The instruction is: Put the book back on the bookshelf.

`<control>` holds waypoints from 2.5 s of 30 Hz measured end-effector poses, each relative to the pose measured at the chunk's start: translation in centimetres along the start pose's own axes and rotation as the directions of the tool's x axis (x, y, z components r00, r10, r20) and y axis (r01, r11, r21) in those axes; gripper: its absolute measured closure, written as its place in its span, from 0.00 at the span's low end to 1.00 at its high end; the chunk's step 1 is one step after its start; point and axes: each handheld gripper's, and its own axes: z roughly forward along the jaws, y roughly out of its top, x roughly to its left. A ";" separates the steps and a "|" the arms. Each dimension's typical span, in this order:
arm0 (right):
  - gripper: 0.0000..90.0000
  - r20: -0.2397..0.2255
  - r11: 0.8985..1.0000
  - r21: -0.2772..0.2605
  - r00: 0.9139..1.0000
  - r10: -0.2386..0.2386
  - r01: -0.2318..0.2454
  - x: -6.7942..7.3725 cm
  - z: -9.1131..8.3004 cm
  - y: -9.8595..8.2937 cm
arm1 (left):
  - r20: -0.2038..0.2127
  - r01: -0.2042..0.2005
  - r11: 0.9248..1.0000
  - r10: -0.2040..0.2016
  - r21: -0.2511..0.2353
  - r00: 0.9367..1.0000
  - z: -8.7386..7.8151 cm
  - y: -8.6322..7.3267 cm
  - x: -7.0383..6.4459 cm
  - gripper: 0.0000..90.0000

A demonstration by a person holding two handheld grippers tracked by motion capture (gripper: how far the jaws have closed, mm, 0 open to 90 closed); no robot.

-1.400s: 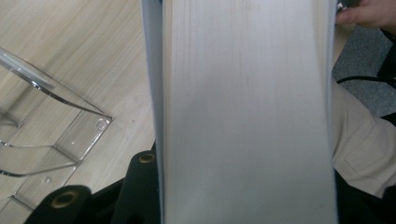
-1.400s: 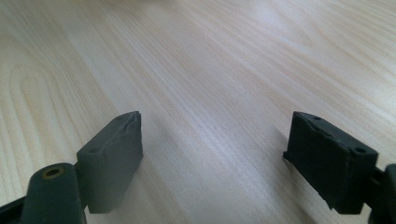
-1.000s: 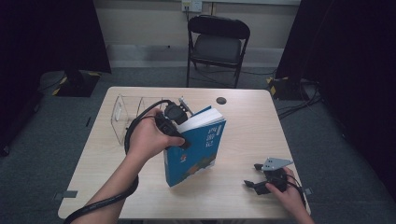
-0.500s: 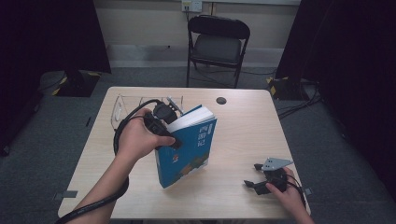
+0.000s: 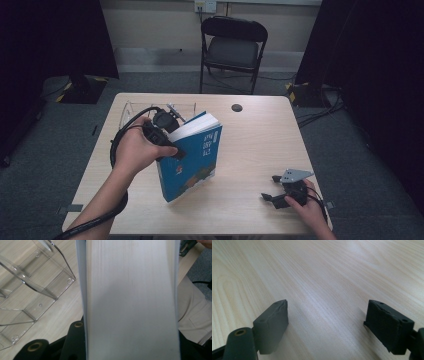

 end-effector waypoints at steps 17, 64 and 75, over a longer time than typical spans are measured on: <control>0.20 0.000 1.000 0.000 1.000 0.000 0.000 0.0 0.0 0.0 | -0.014 0.050 0.999 -0.050 -0.008 0.999 -1.1 -1.8 1.3 0.69; 0.20 0.000 1.000 0.000 1.000 0.000 0.000 0.0 0.0 0.0 | -0.101 0.223 0.972 -0.230 -0.077 0.968 -2.4 -4.4 4.3 0.69; 0.20 0.000 1.000 0.000 1.000 0.000 0.000 0.0 0.0 0.0 | -0.126 0.261 0.961 -0.271 -0.089 0.954 -2.2 -3.8 4.8 0.69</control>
